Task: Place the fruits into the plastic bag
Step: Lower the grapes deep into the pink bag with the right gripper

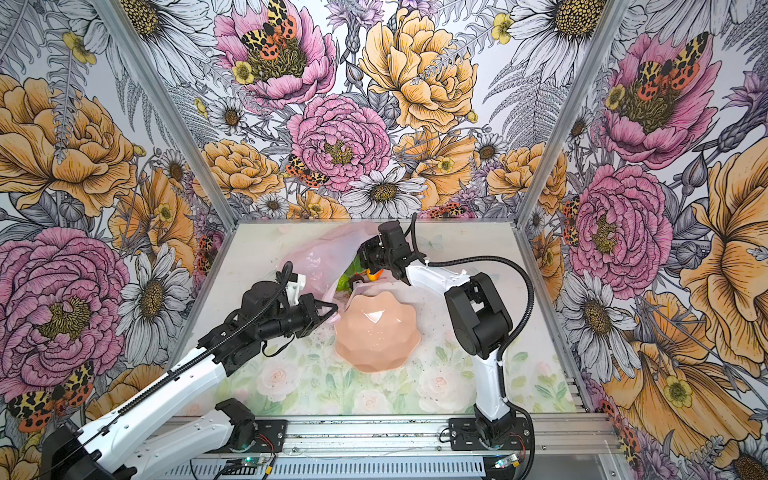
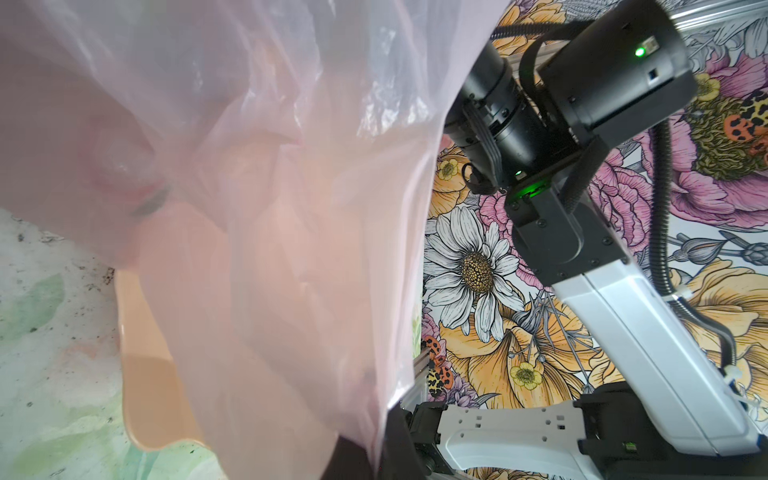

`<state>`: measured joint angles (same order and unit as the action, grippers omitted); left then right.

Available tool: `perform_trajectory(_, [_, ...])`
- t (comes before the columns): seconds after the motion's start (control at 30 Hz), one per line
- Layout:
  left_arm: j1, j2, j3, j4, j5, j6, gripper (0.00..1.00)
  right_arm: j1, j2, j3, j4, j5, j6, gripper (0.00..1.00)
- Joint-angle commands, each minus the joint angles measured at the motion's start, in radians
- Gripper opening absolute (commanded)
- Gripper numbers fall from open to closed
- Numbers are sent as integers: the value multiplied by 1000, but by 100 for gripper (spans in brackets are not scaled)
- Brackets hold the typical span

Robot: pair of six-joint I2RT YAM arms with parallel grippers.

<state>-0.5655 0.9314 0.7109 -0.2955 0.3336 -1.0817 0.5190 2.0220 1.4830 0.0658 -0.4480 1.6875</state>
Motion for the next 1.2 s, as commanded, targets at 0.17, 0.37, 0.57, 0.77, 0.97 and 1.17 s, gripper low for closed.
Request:
perform_trajectory(0.17, [70, -2, 39, 67, 80, -10, 0, 47, 28, 41, 19, 68, 11, 25])
perform_trajectory(0.37, [139, -1, 38, 80, 188, 9, 0, 114, 62, 132, -61, 163, 14, 25])
perform_trajectory(0.57, [177, 9, 27, 170, 263, -10, 0, 170, 119, 218, -96, 287, 27, 25])
perform_trajectory(0.77, [130, 7, 20, 164, 239, 12, 0, 221, 209, 315, -100, 352, 51, 25])
perform_trajectory(0.97, [124, -21, -23, 184, 230, -3, 0, 238, 309, 399, -104, 389, 77, 25])
perform_trajectory(1.17, [97, 17, -2, 170, 237, 53, 0, 246, 444, 579, -115, 378, 90, 25])
